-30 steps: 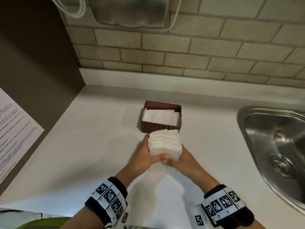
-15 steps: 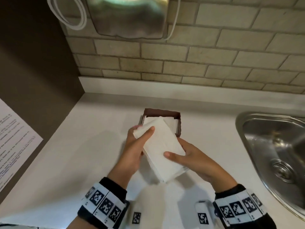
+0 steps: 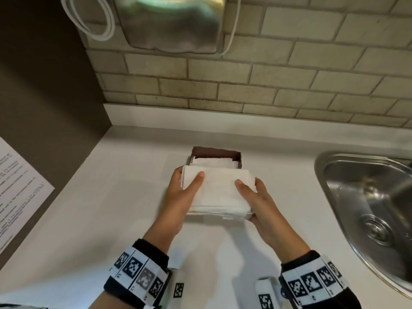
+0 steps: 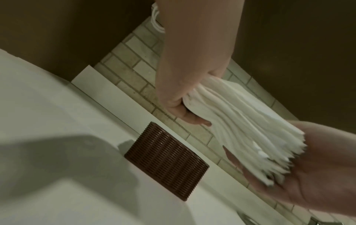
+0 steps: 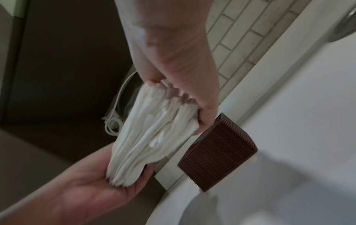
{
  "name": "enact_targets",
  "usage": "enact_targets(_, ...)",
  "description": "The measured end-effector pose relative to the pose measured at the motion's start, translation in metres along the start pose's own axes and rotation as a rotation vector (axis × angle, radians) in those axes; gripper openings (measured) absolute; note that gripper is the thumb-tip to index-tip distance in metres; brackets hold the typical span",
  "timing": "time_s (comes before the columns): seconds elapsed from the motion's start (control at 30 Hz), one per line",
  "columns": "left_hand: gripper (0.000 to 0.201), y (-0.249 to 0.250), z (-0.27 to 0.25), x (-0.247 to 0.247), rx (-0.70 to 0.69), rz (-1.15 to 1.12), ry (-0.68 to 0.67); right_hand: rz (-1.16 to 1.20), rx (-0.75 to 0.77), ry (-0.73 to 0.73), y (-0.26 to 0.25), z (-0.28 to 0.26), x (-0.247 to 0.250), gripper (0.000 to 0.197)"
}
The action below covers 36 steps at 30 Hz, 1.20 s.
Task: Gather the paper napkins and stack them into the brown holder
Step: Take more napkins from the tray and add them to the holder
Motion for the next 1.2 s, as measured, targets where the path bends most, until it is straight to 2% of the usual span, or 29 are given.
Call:
enact_targets(0.07, 0.032, -0.001, -0.002, -0.003, -0.022, 0.007, 0.006, -0.066, 0.015, 0.025, 0.005, -0.001, -0.005, 0.049)
enact_targets(0.3, 0.028, -0.002, -0.002, -0.009, -0.016, 0.122, -0.129, -0.224, 0.130, 0.066, -0.001, -0.001, -0.002, 0.044)
enact_targets(0.4, 0.025, -0.001, -0.002, -0.008, -0.036, 0.145, -0.107, -0.247, 0.175, 0.059, -0.003, -0.002, 0.001, 0.048)
enact_targets(0.47, 0.022, -0.002, -0.001, -0.007, -0.040, 0.157, -0.095, -0.267, 0.202, 0.037, -0.004, -0.002, 0.002, 0.049)
enact_targets(0.6, 0.029, -0.002, -0.003, -0.008, -0.094, 0.219, -0.091, -0.344, 0.205, -0.060, -0.009, -0.004, -0.001, 0.039)
enact_targets(0.73, 0.028, -0.002, -0.003, -0.004, -0.117, 0.196, -0.089, -0.271, 0.178, -0.116, -0.013, -0.004, 0.003, 0.052)
enact_targets(0.83, 0.024, -0.001, -0.002, -0.002, -0.054, 0.061, -0.126, -0.217, 0.154, -0.117, -0.012, -0.002, 0.007, 0.064)
enact_targets(0.9, 0.034, -0.001, 0.000, -0.001, -0.021, 0.000, -0.155, -0.210, 0.142, -0.138, -0.011, -0.001, 0.009, 0.063)
enact_targets(0.97, 0.044, -0.001, 0.002, -0.001, -0.028, 0.026, -0.187, -0.232, 0.136, -0.170, -0.010, -0.002, 0.009, 0.056)
enact_targets(1.07, 0.041, -0.007, 0.005, 0.001, -0.008, 0.084, -0.185, -0.235, 0.085, -0.190, -0.007, -0.002, 0.007, 0.056)
enact_targets(1.2, 0.040, -0.024, 0.009, 0.003, 0.178, 0.168, -0.242, -0.220, -0.016, -0.198, 0.000, 0.000, 0.008, 0.062)
Point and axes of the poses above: each hand's wrist, its own z-axis towards the middle knuckle, its own x-axis out of the back of the hand, y = z × x, the point moved 4 cm from there along z, towards the middle knuckle, and after that the axes turned 7 degrees about -y, right-handed, at the moved point
